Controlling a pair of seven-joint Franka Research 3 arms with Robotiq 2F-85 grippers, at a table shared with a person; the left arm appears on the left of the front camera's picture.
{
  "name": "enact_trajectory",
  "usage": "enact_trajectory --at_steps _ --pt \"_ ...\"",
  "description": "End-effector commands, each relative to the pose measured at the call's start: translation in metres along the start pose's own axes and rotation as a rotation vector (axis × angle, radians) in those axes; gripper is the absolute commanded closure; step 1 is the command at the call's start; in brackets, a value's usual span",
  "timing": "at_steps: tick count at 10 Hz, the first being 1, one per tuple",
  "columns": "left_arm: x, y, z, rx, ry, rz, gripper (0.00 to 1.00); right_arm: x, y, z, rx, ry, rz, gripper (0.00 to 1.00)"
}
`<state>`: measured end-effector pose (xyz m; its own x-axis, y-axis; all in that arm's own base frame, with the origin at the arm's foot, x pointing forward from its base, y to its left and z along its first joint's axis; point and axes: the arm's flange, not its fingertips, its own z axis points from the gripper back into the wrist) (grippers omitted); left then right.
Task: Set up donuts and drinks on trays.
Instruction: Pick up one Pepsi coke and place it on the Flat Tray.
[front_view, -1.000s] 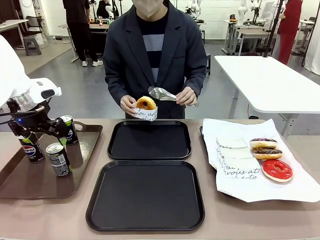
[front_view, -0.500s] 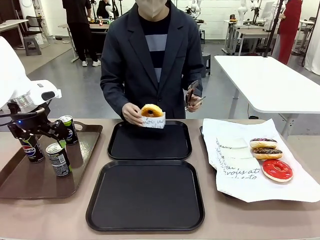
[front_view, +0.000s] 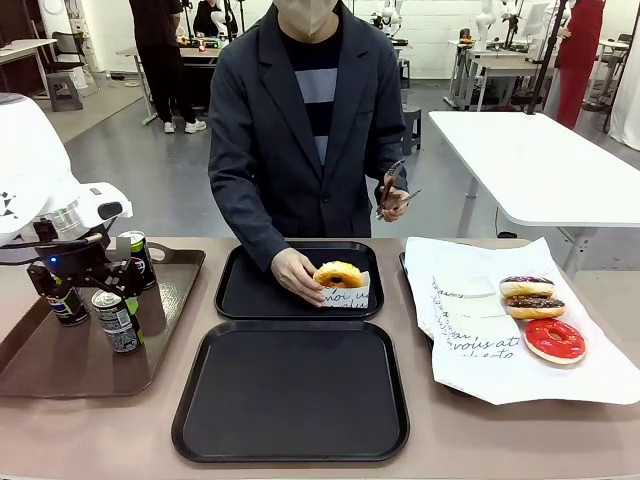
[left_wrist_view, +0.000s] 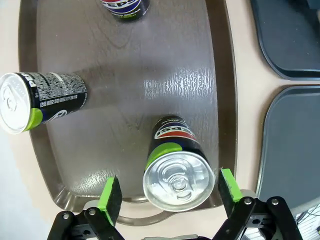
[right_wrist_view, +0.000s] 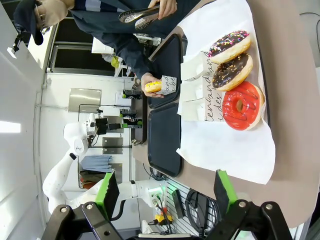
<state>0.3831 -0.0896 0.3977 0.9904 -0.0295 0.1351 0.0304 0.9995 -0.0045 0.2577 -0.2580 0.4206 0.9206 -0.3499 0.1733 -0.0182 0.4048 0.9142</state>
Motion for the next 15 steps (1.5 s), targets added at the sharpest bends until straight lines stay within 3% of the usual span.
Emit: enact_trajectory --at_steps 1,7,8,9,10,12,13,15 --pt "0.009 -0.012 -0.005 -0.005 -0.014 0.039 0.00 0.000 0.000 0.001 0.015 -0.008 0.014 0.00" --pt "0.025 -0.010 -0.020 -0.004 0.004 0.061 0.03 0.000 0.000 0.001 0.015 -0.008 0.014 0.00" --pt "0.024 -0.010 -0.019 -0.005 0.010 0.056 0.54 0.000 0.000 0.001 0.015 -0.008 0.014 0.00" --pt "0.024 -0.009 -0.018 -0.003 0.016 0.057 0.58 0.000 0.000 0.001 0.015 -0.008 0.014 0.00" --pt "0.024 -0.009 -0.017 0.001 0.018 0.058 1.00 0.000 0.000 0.001 0.015 -0.008 0.014 0.00" --pt "0.024 -0.009 -0.018 0.012 0.028 0.055 1.00 0.000 0.000 0.001 0.015 -0.008 0.014 0.00" --pt "0.023 -0.009 -0.017 0.022 0.032 0.054 0.76 0.000 0.000 0.001 0.015 -0.008 0.014 0.00" --pt "0.022 -0.009 -0.010 0.054 0.045 0.053 1.00 0.000 0.000 0.001 0.015 -0.008 0.014 0.00"
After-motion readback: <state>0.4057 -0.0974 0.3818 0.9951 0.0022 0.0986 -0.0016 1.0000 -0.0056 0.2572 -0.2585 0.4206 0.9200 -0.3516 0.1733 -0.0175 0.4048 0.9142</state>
